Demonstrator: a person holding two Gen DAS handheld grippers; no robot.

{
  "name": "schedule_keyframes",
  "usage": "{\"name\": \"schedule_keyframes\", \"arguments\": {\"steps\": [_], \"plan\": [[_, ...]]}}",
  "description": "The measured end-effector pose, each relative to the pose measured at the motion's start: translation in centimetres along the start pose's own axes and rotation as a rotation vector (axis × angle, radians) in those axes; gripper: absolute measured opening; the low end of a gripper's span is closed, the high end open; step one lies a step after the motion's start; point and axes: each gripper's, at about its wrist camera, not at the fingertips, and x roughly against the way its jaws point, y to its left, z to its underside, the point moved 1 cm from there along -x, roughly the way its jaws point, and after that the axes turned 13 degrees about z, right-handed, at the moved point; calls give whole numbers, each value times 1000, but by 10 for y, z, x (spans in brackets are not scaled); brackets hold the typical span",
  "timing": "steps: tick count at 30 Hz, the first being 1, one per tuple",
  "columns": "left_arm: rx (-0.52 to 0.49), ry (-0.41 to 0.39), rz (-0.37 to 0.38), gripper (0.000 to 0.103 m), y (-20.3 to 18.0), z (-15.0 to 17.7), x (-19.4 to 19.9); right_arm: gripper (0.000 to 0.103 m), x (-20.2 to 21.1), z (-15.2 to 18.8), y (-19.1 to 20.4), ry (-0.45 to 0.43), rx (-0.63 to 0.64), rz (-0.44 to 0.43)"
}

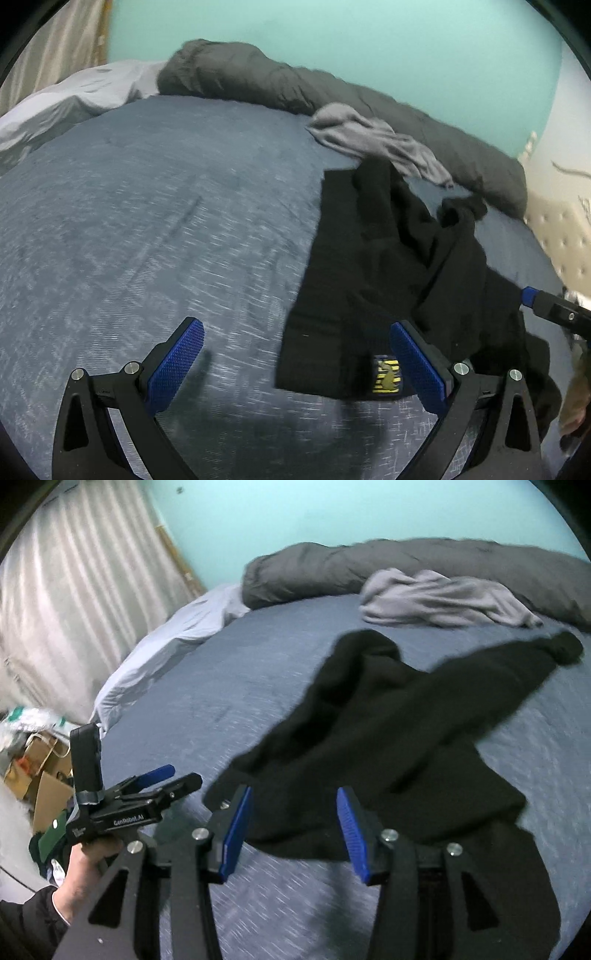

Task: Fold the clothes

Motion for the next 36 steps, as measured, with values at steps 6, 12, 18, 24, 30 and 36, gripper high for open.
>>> {"name": "schedule_keyframes", "arguments": {"steps": [6,12,18,24,30,36], "plan": [[-56,104,-42,103,-15,2,-30,48,-2,4,-26,11,-62,-4],[-95,171,-107,103,-15,5,-45,51,-3,6,-36,10,-69,6],[-123,215,-140,103,-16,10,-51,57,-2,0,-58,12,-96,65],[-124,240,-142,103,-15,12,-54,60,-15,-15,-81,60,-114,139],[-128,240,-146,103,-14,13,-56,60,-43,-11,-91,177,-64,221],[-112,210,-136,103,-11,11,-48,58,-52,-2,-85,179,5,274]]}}
